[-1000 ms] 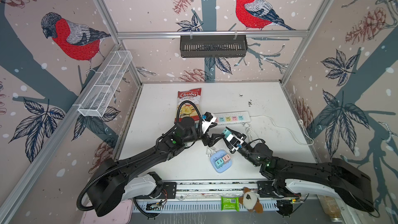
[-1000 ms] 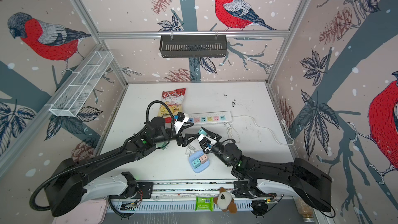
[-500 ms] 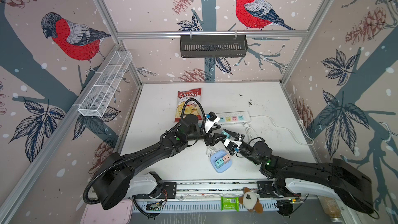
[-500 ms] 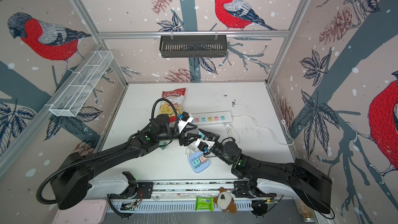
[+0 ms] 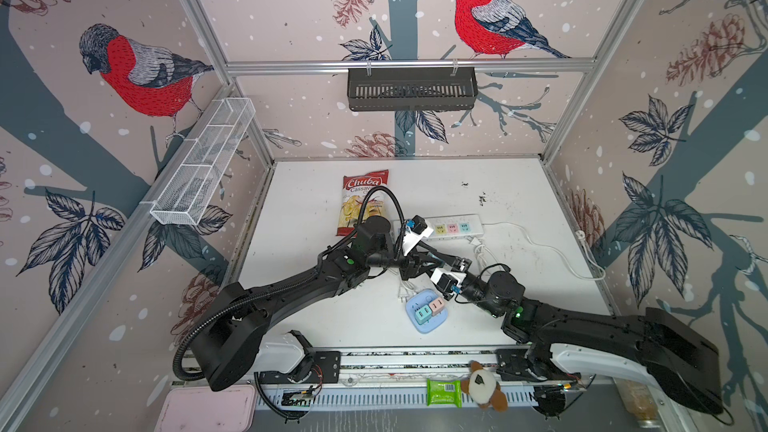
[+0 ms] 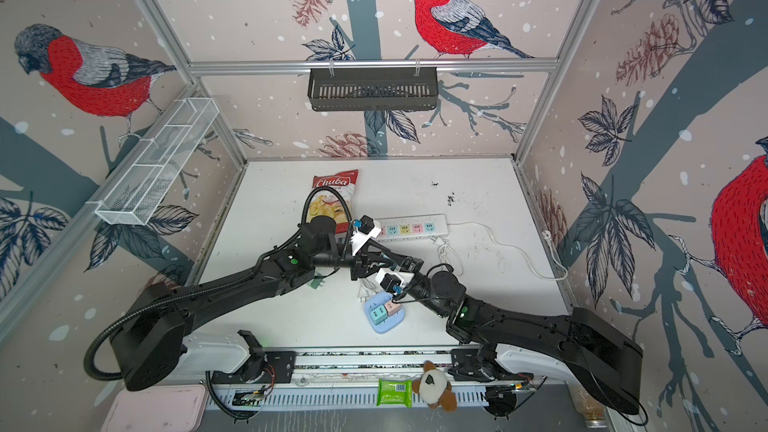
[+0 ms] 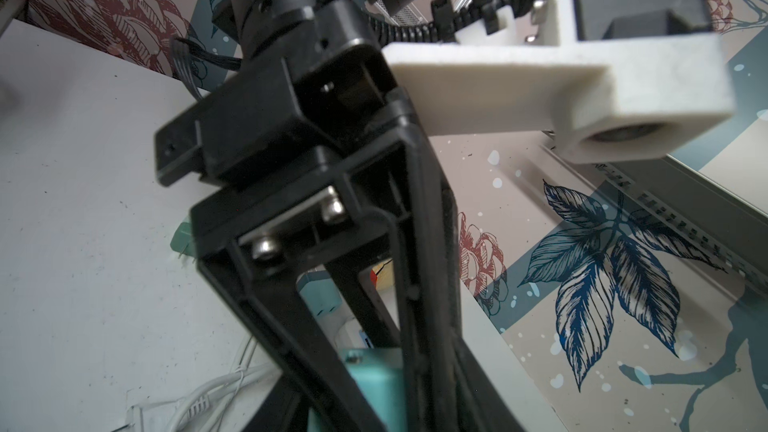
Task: Insert the plug
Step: 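Grasp the teal charger with the left gripper from the right gripper, then open the right gripper and withdraw it while the left gripper holds the charger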
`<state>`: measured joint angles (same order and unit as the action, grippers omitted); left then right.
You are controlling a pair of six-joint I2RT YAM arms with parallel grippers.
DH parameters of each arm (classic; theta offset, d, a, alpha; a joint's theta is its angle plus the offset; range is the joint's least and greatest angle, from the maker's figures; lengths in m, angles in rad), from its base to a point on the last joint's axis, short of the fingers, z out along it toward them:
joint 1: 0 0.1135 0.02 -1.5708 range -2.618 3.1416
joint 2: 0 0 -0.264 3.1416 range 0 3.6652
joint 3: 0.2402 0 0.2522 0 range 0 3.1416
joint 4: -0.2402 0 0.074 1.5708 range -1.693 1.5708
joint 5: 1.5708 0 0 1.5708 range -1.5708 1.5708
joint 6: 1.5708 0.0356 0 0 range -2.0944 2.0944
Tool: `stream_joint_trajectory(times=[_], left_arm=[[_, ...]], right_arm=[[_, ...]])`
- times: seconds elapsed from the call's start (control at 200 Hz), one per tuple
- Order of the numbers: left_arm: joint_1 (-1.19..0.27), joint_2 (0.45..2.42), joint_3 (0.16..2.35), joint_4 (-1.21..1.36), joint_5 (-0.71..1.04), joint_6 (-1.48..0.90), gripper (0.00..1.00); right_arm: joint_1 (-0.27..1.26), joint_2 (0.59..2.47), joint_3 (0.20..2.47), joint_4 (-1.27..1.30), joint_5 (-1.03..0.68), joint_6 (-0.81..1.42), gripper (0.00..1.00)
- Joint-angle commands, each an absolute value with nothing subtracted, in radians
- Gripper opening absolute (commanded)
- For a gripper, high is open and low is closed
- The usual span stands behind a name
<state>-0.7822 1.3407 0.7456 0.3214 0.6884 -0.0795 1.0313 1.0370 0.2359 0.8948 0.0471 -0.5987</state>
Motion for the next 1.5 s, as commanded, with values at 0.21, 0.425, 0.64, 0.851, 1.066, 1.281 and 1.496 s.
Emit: stream_joint_trajectory(times=[0.21,0.425,0.64,0.851,1.066,1.281,1.496], left_arm=[[-0.785,1.338,0.758,0.265,0.697,-0.057,0.00],[-0.778,1.257,0.703,0.305,0.502,-0.107,0.00],[-0.675,1.150,0.594,0.384,0.230,-0.225,0.00],[-0.645,1.012,0.462,0.465,0.022,-0.186,0.00],[-0.692,0.940,0.358,0.598,0.091,0.057,0.00],[-0.697,0.974,0.409,0.532,0.033,0.060,0.00],[-0.697,0.997,0.438,0.599,0.017,0.114,0.00]], right_arm=[[1.062,0.989,0.253,0.946,0.097,-0.535,0.34],[1.124,0.940,0.246,0.848,0.224,-0.442,0.99],[1.141,0.819,0.227,0.733,0.293,-0.314,1.00],[1.069,0.709,0.259,0.556,0.378,-0.159,1.00],[0.966,0.651,0.211,0.548,0.575,0.000,0.99],[0.803,0.559,0.163,0.509,0.508,0.096,1.00],[0.583,0.530,0.113,0.526,0.410,0.234,1.00]])
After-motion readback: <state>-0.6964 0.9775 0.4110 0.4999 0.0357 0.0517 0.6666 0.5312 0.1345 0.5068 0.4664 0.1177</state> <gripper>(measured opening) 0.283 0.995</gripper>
